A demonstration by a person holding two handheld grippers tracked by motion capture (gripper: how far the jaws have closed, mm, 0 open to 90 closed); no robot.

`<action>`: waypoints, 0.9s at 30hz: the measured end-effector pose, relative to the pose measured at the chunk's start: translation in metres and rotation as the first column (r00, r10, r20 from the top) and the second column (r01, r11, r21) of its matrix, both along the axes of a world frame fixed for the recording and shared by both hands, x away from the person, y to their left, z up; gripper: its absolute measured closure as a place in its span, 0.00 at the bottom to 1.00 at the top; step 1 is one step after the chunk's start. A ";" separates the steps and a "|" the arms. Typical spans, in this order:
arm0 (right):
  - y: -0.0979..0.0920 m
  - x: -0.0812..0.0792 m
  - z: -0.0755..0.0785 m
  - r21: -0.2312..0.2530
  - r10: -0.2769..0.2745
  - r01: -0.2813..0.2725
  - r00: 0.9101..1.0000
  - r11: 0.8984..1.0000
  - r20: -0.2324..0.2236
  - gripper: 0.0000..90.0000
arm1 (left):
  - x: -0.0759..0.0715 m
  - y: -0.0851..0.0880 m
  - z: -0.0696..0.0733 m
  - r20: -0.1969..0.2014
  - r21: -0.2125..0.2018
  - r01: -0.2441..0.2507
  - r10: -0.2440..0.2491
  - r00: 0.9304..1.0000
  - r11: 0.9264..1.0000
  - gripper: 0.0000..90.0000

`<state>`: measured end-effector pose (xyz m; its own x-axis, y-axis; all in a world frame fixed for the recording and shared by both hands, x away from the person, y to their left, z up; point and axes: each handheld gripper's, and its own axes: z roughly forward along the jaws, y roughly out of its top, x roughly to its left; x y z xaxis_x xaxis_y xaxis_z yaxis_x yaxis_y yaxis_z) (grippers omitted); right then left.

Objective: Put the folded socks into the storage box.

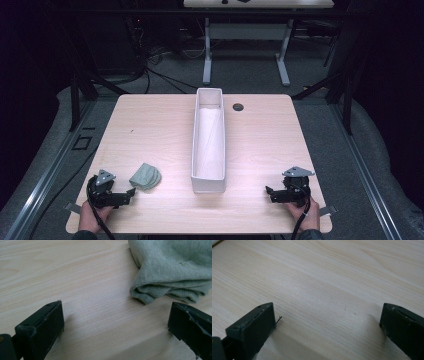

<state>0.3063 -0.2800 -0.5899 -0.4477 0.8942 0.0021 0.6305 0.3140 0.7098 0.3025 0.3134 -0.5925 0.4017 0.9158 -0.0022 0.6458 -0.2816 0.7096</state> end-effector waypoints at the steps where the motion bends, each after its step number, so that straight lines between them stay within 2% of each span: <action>1: 0.000 0.000 0.000 -0.001 -0.002 0.002 1.000 1.000 0.000 0.00 | -0.001 0.000 0.000 -0.001 0.000 -0.002 0.002 1.000 1.000 0.01; 12: 0.002 0.004 0.000 -0.001 -0.020 0.021 1.000 1.000 0.004 0.00 | -0.001 0.001 0.000 0.003 0.001 -0.005 0.005 1.000 1.000 0.01; 16: 0.003 0.005 0.000 0.001 -0.005 0.005 1.000 1.000 0.003 0.00 | 0.000 0.001 0.001 -0.006 0.004 0.001 -0.001 1.000 1.000 0.00; 18: 0.003 0.005 0.000 -0.002 -0.003 0.003 1.000 1.000 0.005 0.00 | -0.001 0.000 0.002 -0.012 -0.011 0.037 -0.037 0.999 0.999 0.00; 23: 0.003 0.004 0.000 -0.001 -0.008 0.008 1.000 1.000 -0.001 0.00 | -0.004 -0.005 0.007 -0.023 -0.037 0.074 -0.074 0.997 0.997 0.00; 27: 0.003 0.004 0.000 0.000 -0.009 0.009 1.000 1.000 -0.001 0.00 | -0.001 -0.006 0.015 -0.030 -0.059 0.078 -0.080 0.996 0.995 0.00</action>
<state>0.3098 -0.2775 -0.5900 -0.4398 0.8981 0.0028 0.6338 0.3082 0.7094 0.3017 0.3074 -0.5779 0.4716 0.8791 -0.0686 0.6460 -0.2915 0.7054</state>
